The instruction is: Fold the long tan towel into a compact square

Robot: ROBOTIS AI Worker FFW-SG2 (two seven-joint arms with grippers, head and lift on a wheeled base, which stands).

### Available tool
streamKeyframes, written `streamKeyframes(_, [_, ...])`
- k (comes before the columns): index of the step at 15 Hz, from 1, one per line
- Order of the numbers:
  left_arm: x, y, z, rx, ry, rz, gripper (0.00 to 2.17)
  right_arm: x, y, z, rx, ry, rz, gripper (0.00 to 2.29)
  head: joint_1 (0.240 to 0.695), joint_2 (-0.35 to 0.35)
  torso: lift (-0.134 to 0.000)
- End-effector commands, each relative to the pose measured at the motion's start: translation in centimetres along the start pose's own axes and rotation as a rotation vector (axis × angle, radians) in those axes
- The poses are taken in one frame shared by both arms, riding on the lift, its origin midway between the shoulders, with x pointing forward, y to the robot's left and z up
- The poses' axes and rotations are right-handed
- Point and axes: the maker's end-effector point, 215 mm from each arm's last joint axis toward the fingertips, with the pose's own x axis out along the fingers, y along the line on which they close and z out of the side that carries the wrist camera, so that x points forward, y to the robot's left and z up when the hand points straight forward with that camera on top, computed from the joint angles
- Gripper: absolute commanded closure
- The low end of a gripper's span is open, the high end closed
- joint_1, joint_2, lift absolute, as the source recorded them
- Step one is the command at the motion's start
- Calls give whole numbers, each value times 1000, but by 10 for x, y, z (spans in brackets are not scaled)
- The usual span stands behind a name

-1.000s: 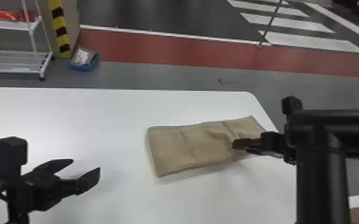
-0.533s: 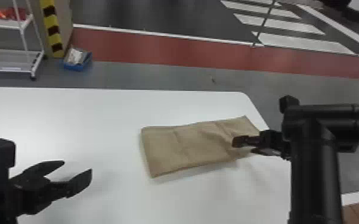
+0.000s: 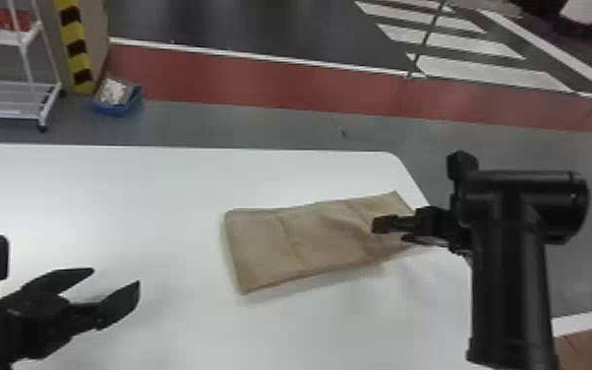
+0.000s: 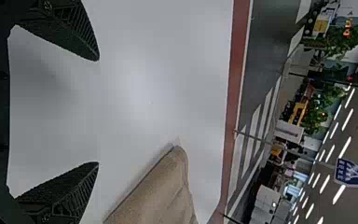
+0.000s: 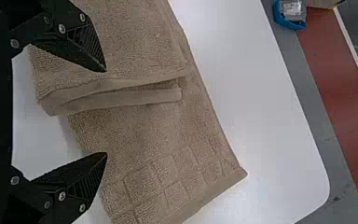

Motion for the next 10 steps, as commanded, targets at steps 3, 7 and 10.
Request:
streamKeyframes(3, [0, 0, -1, -5, -2, 0, 87, 13, 17, 12, -89, -33, 17, 306, 695, -262, -124])
streamKeyframes(7, [-3, 5, -1, -9, -5, 7, 87, 22, 21, 5, -109, -9, 12, 350, 695, -245, -124])
streamKeyframes(10, [-2, 6, -1, -10, -5, 7, 87, 21, 19, 5, -112, -9, 8, 549, 695, -236, -124])
